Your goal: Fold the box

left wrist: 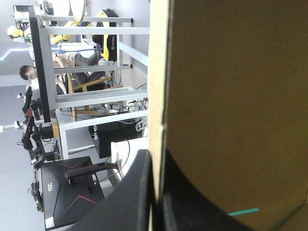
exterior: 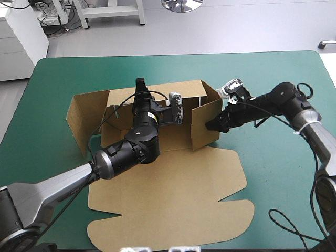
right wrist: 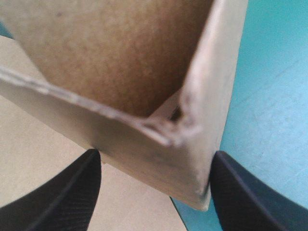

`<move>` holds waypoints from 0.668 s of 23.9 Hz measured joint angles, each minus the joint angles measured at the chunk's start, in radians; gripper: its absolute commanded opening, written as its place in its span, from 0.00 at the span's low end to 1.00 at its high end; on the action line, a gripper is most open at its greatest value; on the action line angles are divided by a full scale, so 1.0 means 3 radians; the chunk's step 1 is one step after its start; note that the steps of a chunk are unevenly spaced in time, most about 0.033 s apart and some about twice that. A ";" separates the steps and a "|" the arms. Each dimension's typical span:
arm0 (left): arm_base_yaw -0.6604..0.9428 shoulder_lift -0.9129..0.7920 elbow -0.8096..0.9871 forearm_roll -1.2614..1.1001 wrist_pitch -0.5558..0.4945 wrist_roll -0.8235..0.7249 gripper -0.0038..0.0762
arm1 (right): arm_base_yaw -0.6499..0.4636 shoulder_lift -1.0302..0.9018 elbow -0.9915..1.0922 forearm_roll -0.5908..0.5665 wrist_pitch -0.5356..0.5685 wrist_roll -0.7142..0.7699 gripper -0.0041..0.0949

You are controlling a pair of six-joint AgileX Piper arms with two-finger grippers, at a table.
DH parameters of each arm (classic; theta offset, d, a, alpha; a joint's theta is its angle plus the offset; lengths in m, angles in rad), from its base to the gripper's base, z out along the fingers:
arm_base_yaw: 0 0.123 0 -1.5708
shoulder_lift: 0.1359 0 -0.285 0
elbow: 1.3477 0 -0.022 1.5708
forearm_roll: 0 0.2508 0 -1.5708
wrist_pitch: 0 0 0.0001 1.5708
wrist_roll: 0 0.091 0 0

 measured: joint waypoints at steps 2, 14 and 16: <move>0.0000 0.0000 0.0000 0.0000 0.0000 0.0000 0.04 | 0.0156 -0.0158 0.0220 0.0002 -0.0371 0.0000 0.64; 0.0000 0.0000 0.0000 -0.0007 0.0000 0.0000 0.04 | 0.0533 -0.0272 0.0440 0.0028 -0.1048 0.0186 0.61; 0.0000 0.0000 0.0000 -0.0007 -0.0003 -0.0003 0.04 | 0.0537 -0.0272 0.0444 0.0033 -0.1103 0.0257 0.53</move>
